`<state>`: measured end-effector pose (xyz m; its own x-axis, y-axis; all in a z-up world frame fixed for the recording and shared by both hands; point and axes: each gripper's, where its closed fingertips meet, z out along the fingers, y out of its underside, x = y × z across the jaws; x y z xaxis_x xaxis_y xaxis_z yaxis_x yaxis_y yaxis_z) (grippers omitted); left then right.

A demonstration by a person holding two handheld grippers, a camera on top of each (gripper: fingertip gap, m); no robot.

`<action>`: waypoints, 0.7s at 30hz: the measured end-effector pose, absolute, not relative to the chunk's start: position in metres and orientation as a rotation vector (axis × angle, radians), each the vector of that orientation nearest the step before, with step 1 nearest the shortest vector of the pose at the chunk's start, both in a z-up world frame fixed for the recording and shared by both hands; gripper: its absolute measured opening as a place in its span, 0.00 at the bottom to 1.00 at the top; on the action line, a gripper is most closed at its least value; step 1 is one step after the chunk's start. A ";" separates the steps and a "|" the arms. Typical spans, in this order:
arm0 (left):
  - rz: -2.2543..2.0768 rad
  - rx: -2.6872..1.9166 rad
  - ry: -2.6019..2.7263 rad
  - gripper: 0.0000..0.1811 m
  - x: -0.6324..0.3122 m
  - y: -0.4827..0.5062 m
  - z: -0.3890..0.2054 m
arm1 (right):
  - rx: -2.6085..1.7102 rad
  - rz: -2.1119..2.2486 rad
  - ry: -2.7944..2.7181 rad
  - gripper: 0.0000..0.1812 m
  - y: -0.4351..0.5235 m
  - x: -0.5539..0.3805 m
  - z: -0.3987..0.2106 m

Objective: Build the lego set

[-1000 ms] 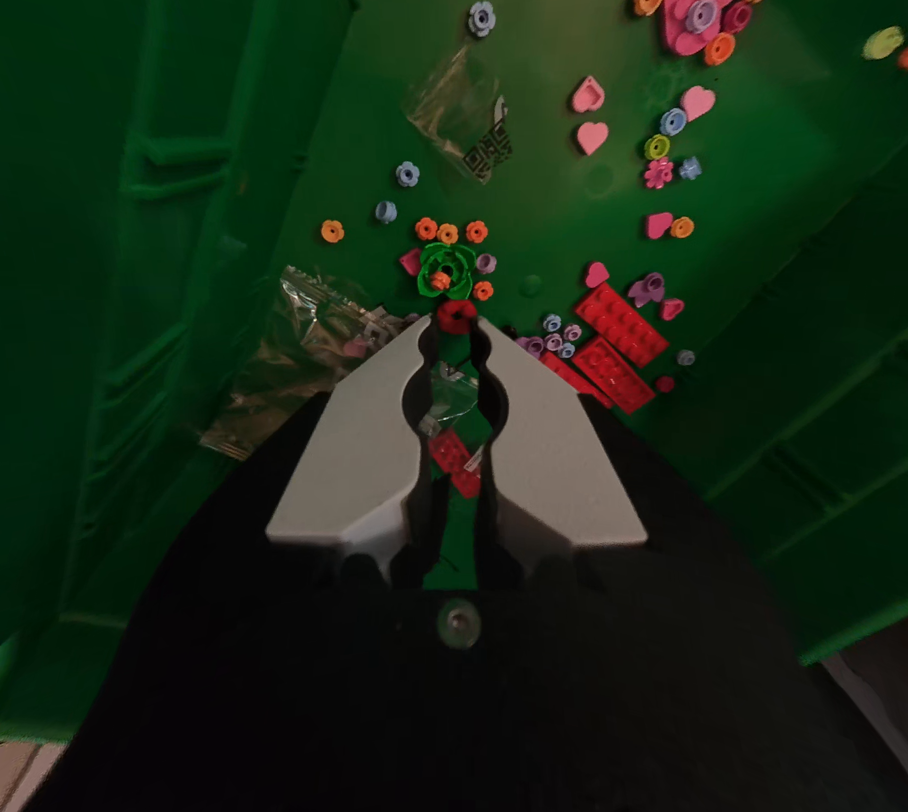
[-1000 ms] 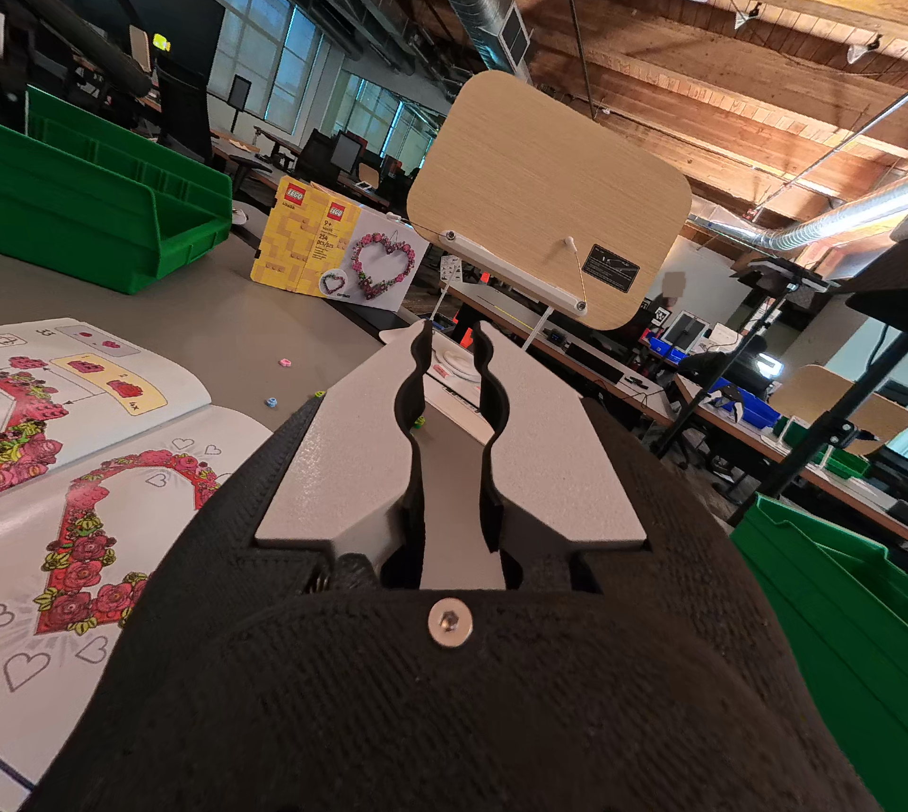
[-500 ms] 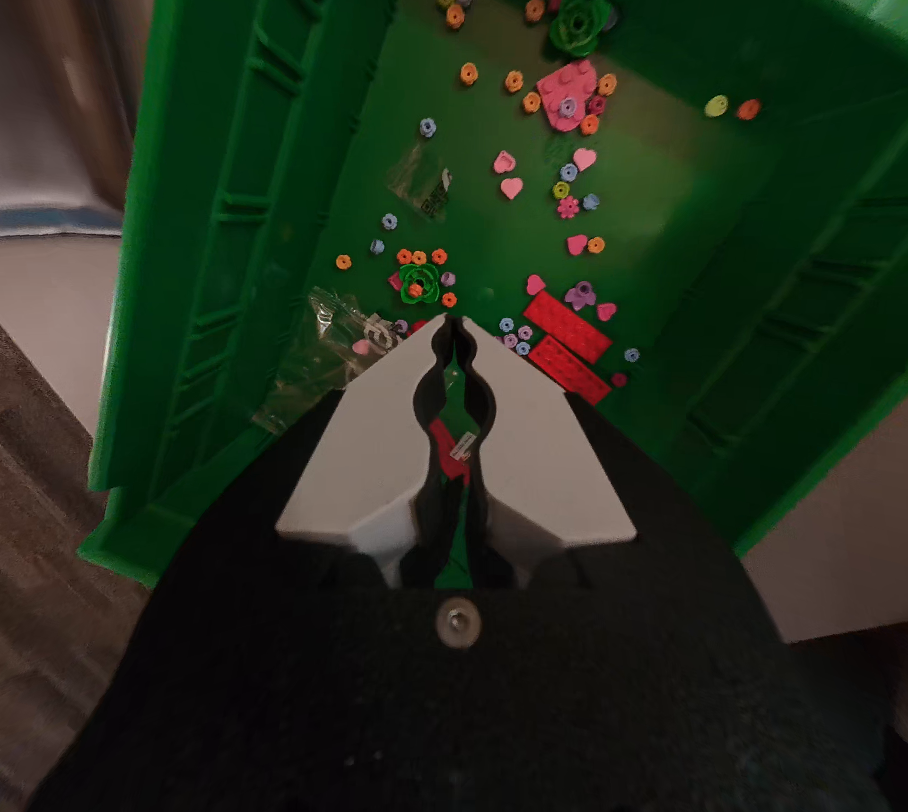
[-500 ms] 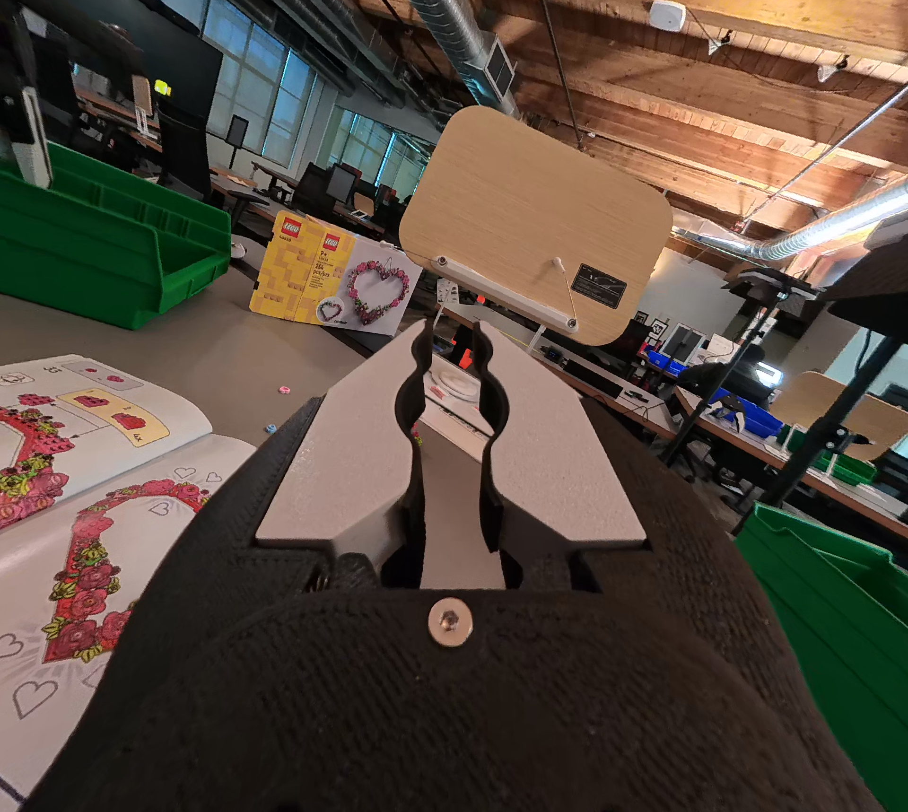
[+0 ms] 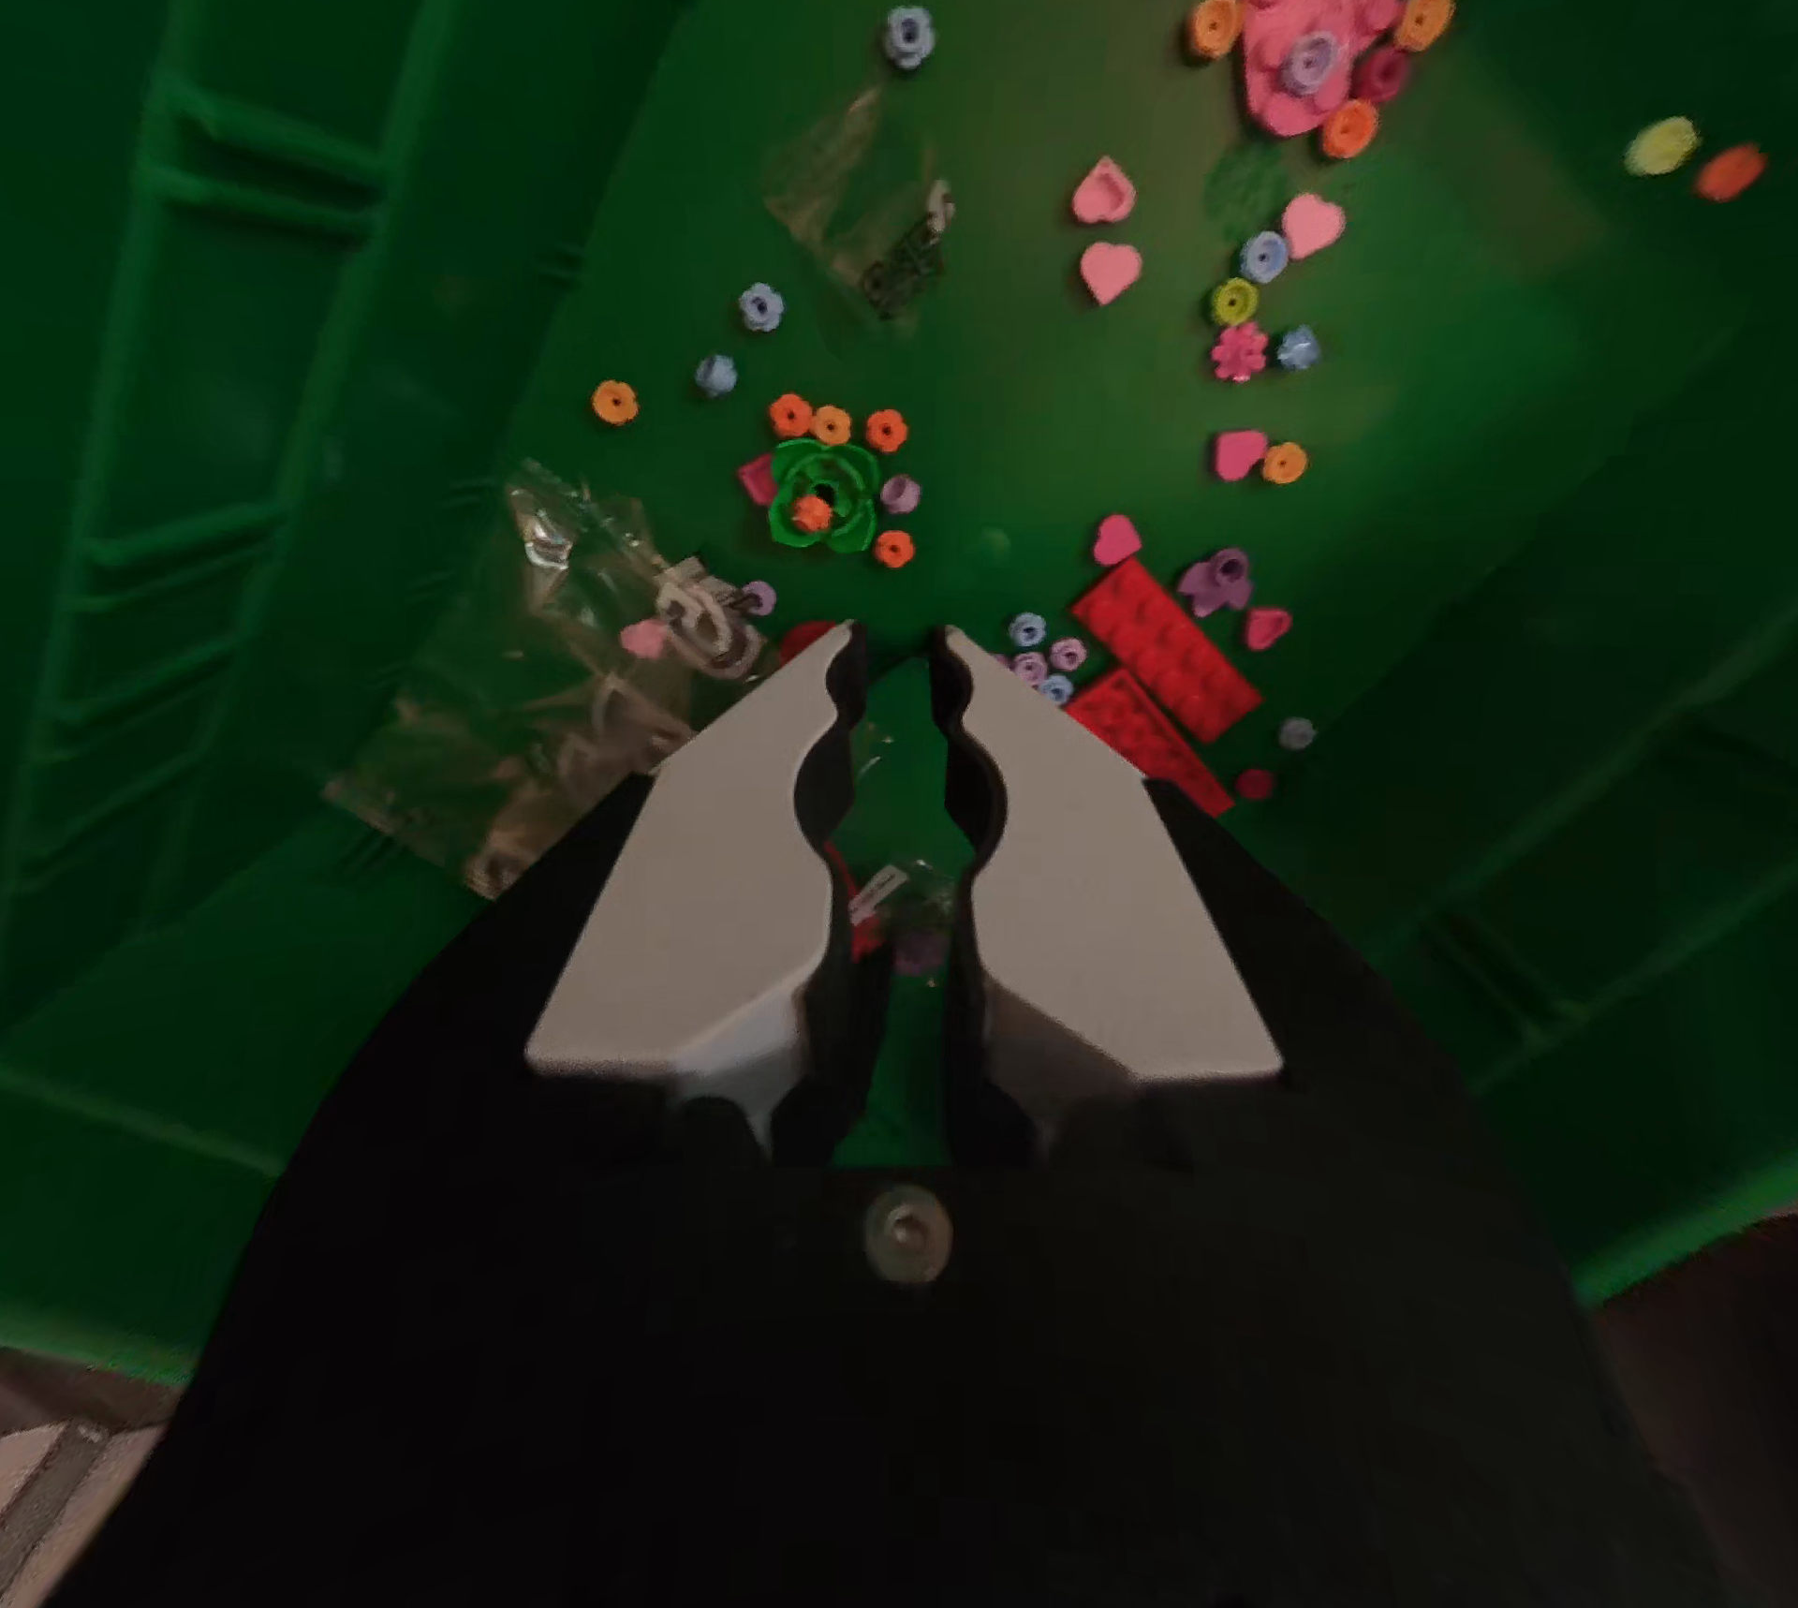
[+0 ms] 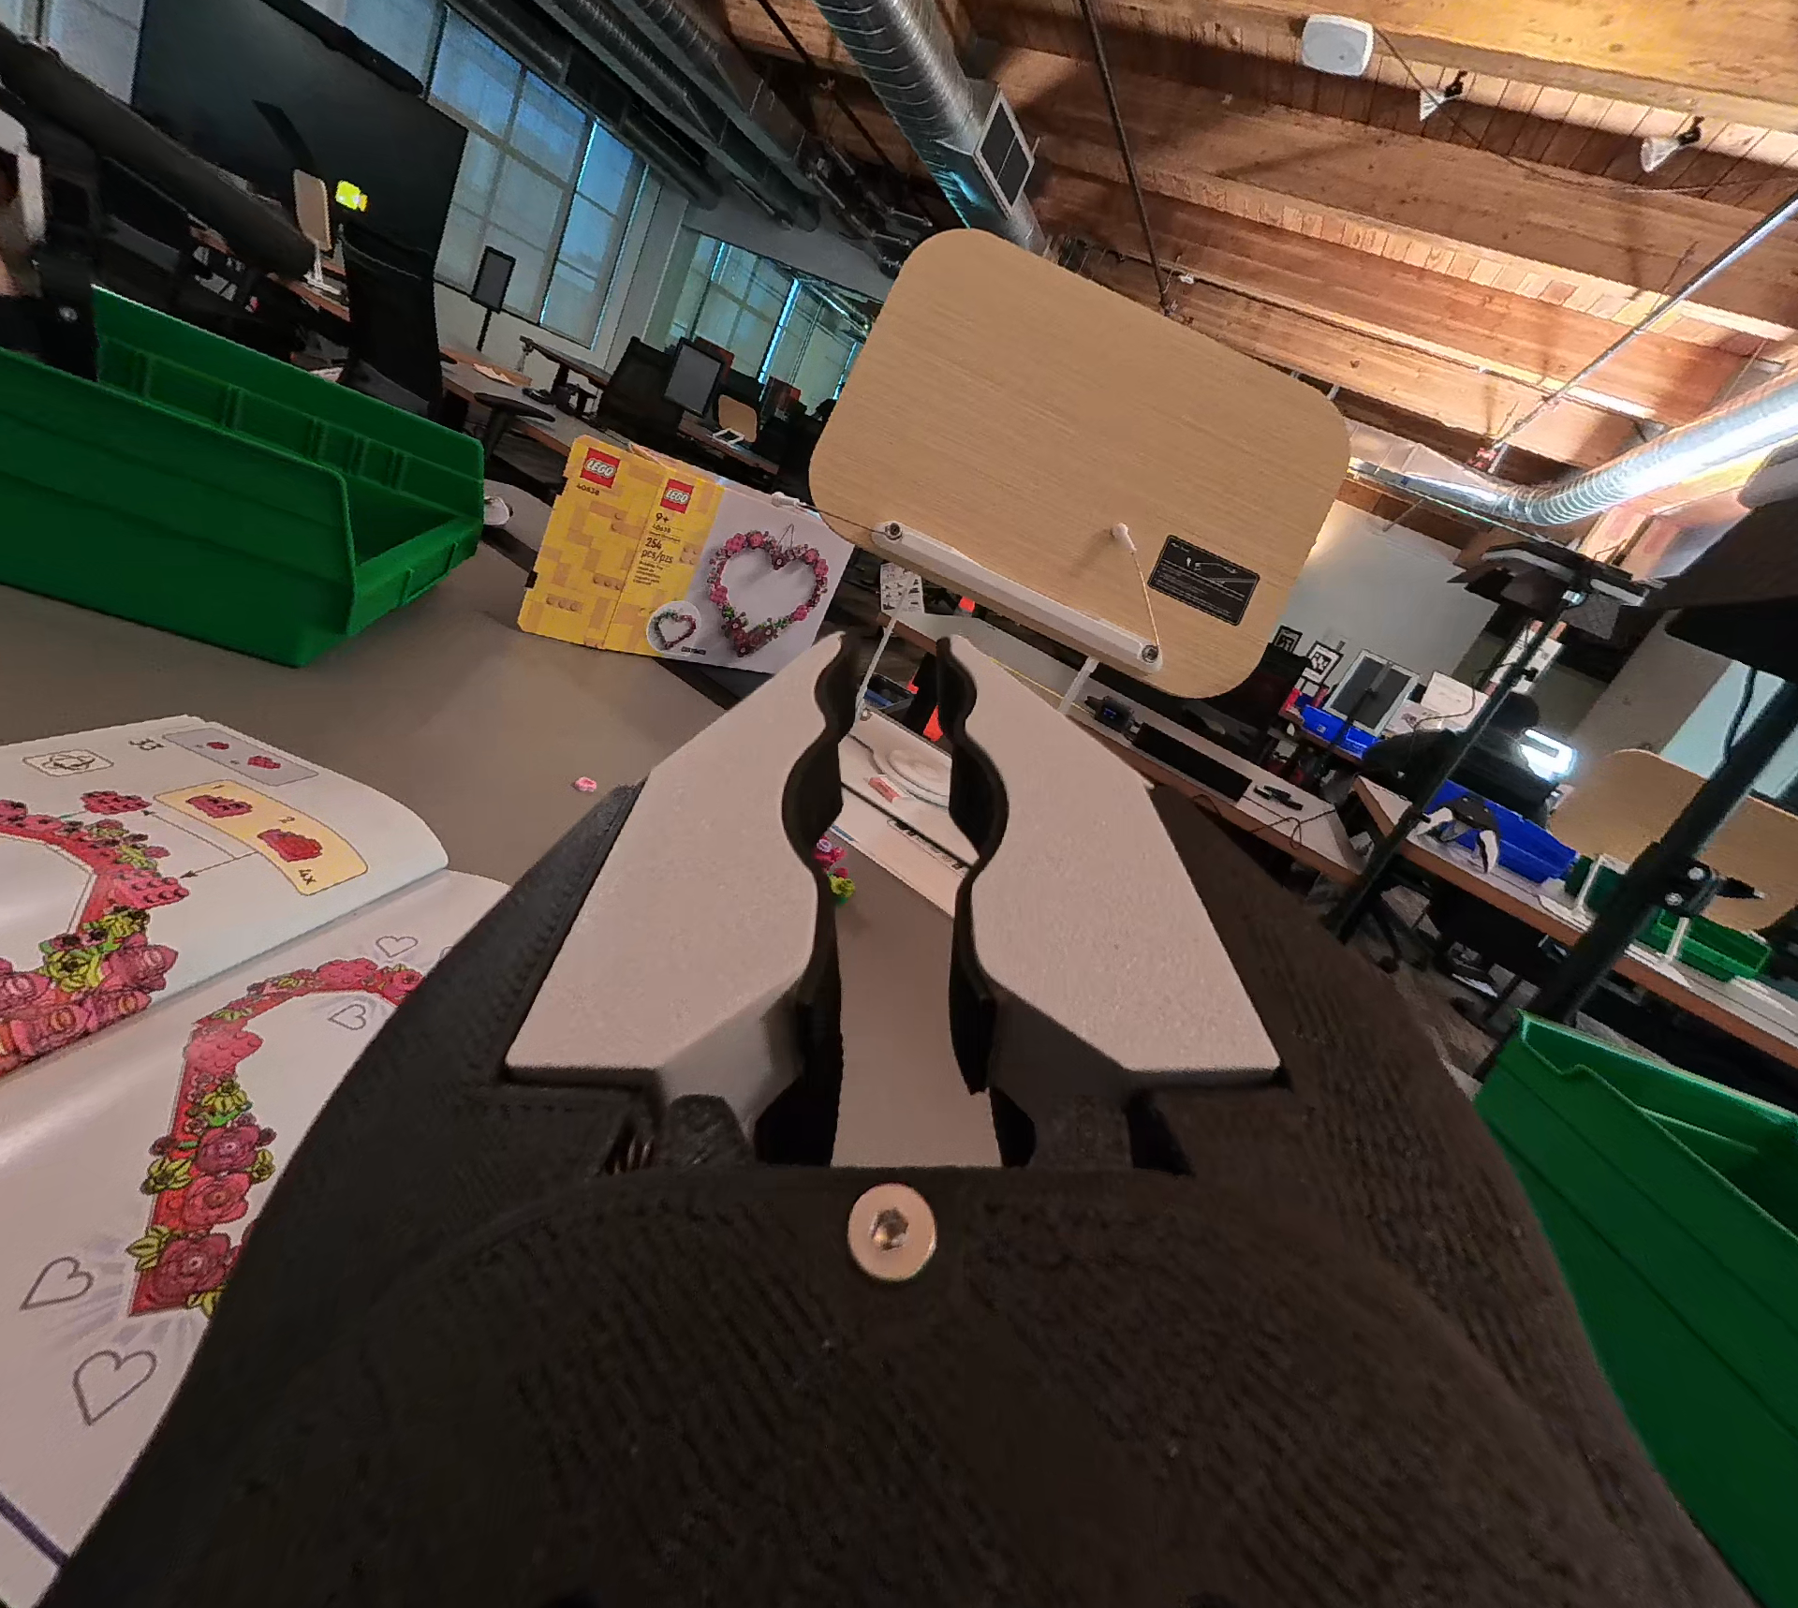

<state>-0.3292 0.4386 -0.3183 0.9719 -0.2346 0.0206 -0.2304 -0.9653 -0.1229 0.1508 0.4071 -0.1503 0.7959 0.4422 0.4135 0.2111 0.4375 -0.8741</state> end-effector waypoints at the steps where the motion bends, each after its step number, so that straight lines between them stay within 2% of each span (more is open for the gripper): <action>1: -0.025 -3.003 0.343 0.06 -0.334 0.439 -0.319 | -1.134 0.156 -0.673 0.08 0.408 0.150 -0.151; 8: 0.030 -3.004 0.278 0.08 -0.350 0.438 -0.319 | -1.142 0.150 -0.695 0.08 0.408 0.146 -0.154; 16: -0.218 -2.916 0.247 0.07 -0.328 0.448 -0.317 | -1.149 0.142 -0.715 0.08 0.409 0.143 -0.158; 21: -0.015 -2.978 0.300 0.06 -0.344 0.439 -0.320 | -1.153 0.144 -0.725 0.08 0.409 0.141 -0.160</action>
